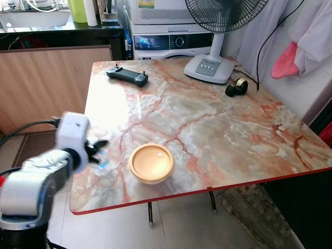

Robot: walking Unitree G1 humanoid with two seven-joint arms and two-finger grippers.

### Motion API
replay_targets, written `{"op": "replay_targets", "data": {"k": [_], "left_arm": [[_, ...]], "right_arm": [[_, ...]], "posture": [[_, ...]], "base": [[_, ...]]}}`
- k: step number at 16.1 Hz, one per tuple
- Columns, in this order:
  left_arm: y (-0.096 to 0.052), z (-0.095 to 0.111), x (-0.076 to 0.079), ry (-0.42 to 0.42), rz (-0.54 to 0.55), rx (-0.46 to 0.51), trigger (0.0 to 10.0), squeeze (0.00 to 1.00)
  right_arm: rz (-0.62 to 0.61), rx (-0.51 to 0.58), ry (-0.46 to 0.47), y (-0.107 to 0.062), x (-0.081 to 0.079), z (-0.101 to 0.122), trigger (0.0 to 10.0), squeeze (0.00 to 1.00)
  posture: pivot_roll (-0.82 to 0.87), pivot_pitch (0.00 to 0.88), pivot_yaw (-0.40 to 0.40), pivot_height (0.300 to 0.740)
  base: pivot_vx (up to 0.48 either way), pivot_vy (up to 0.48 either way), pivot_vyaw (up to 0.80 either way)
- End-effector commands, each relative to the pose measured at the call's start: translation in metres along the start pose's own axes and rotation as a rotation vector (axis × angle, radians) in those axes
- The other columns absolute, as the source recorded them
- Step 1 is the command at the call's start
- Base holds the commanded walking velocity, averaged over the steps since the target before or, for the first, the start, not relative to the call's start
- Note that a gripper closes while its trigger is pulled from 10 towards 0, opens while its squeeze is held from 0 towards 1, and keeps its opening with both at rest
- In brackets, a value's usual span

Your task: Restocking fridge

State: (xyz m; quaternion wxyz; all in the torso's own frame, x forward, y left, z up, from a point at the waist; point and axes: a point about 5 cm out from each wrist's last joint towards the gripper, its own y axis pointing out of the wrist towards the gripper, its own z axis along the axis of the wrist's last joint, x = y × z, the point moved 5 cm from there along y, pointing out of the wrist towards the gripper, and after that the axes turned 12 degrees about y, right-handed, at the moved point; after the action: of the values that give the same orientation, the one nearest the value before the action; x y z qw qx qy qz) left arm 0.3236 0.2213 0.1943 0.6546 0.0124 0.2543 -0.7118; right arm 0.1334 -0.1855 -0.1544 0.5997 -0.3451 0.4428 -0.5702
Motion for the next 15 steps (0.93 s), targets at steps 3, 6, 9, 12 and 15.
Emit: {"op": "replay_targets", "data": {"k": [3, 6, 9, 12, 15], "left_arm": [[-0.012, 0.000, -0.060, 0.016, 0.255, 0.021, 0.0, 0.00], [-0.025, -0.041, -0.102, 0.053, 0.452, -0.062, 10.0, 0.00], [-0.029, -0.117, -0.105, -0.013, 0.497, -0.194, 10.0, 0.00], [-0.029, -0.221, -0.054, -0.045, 0.395, -0.368, 10.0, 0.00], [-0.034, -0.281, -0.006, -0.087, 0.289, -0.496, 10.0, 0.00]], "right_arm": [[-0.005, -0.001, -0.001, 0.000, 0.002, 0.001, 10.0, 0.00], [-0.004, -0.004, -0.008, 0.000, 0.002, 0.001, 10.0, 0.00], [-0.004, -0.003, -0.007, 0.000, 0.002, 0.000, 10.0, 0.00], [-0.034, 0.023, 0.019, -0.001, 0.005, 0.001, 10.0, 0.00], [-0.075, 0.071, 0.179, -0.001, 0.005, 0.000, 10.0, 0.00]], "posture": [[0.20, 0.000, -0.086, 0.740], [0.21, 0.000, -0.083, 0.740], [0.21, 0.000, -0.080, 0.740], [0.20, 0.000, -0.064, 0.740], [0.18, 0.000, -0.041, 0.740]], "base": [[0.000, 0.000, 0.00], [0.000, 0.000, 0.00], [0.000, 0.000, 0.00], [0.000, 0.000, 0.00], [0.000, 0.000, 0.00]]}}
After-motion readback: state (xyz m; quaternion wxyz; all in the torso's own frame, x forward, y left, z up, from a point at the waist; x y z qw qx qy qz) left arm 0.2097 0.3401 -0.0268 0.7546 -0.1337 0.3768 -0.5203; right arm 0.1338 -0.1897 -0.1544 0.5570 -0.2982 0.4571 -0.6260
